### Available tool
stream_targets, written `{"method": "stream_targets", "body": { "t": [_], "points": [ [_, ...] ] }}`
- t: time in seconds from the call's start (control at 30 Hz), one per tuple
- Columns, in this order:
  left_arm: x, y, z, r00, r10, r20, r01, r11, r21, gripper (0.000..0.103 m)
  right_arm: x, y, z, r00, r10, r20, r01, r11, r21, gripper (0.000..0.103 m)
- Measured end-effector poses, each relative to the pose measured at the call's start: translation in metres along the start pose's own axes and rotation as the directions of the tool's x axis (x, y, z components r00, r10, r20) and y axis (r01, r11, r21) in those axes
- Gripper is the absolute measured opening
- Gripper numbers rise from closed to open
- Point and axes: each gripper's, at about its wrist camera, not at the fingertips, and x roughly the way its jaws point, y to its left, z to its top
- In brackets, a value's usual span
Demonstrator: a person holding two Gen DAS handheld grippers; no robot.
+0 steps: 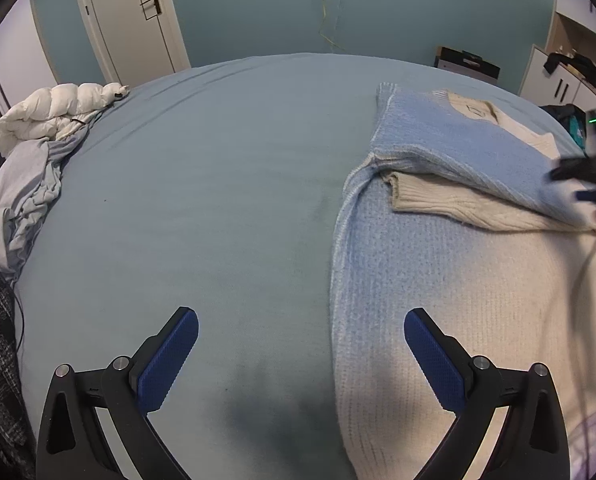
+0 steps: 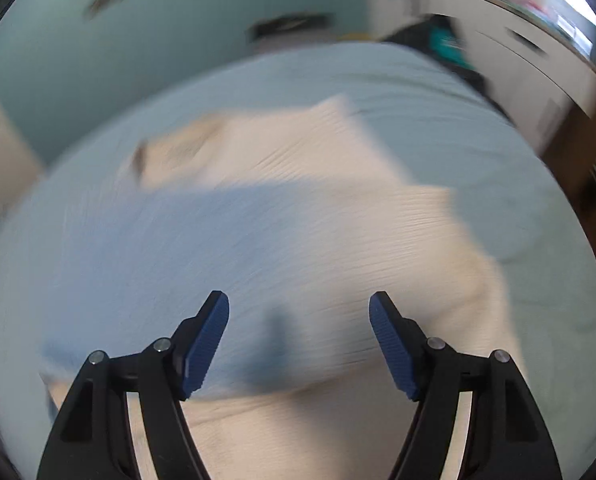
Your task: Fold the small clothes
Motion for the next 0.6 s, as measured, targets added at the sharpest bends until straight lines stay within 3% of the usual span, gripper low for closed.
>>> {"method": "stream_targets", "body": {
  "t": [0.07, 0.13, 0.2, 0.3, 0.4, 0.47, 0.6],
  "points": [
    [0.0, -0.003, -0.002, 1.0, -0.009, -0.006, 0.009, 1.0, 0.008, 0.103, 0.036, 0.025, -0.021, 0.993, -0.065, -0.1, 0.054, 0.993, -0.109, 0.069],
    [-0.001, -0.008, -0.004, 1.0, -0.011, -0.002, 0.011, 1.0, 0.025, 0.103, 0.03, 0.036, -0.032, 0.992, -0.128, 0.01, 0.128, 0.978, -0.164, 0.078],
    [-0.003, -0.014, -0.005, 1.0, -0.021, 0.001, 0.021, 0.999, 0.043, 0.103, 0.021, 0.035, -0.033, 0.989, -0.148, -0.016, 0.142, 0.972, -0.186, 0.079],
    [-0.01, -0.024, -0.006, 0.999, -0.049, 0.014, 0.048, 0.997, 0.061, 0.103, -0.023, 0.015, -0.04, 0.995, -0.077, -0.07, 0.061, 0.975, -0.212, 0.079],
    [-0.024, -0.036, -0.009, 0.998, -0.036, 0.044, 0.032, 0.995, 0.1, 0.103, -0.11, -0.024, -0.063, 0.999, 0.024, -0.035, -0.031, 0.974, -0.224, 0.079],
    [-0.035, -0.044, -0.014, 0.998, -0.033, 0.061, 0.025, 0.992, 0.125, 0.103, -0.147, -0.032, -0.072, 0.997, 0.077, -0.008, -0.077, 0.973, -0.216, 0.08],
    [-0.049, -0.051, -0.035, 0.999, -0.032, 0.027, 0.028, 0.989, 0.146, 0.103, -0.221, -0.094, -0.118, 0.98, 0.185, 0.075, -0.177, 0.979, -0.105, 0.1]
  ]
}}
